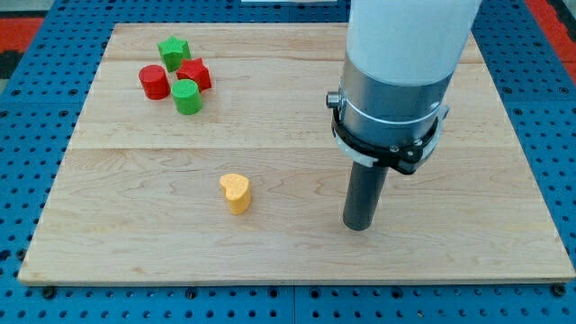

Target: Slide the yellow heart up a bit

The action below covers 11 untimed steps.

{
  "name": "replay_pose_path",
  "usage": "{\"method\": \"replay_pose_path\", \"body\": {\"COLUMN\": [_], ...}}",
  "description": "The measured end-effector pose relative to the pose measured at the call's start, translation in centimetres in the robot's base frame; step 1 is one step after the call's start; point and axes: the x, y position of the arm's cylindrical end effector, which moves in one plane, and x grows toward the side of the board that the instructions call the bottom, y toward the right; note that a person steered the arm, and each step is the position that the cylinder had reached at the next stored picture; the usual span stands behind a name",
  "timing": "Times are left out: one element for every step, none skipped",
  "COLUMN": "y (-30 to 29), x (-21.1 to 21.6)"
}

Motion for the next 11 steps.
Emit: {"method": "replay_pose_path", "body": {"y": [-4.4, -10.3, -13.9, -14.7, -14.8, -14.8, -14.8, -14.9, -15.7, -15.7, -15.7], "x": [0.2, 0.7, 0.7, -0.2, -1.5, -3.3, -5.6, -7.9, -9.2, -9.3, -9.3]}}
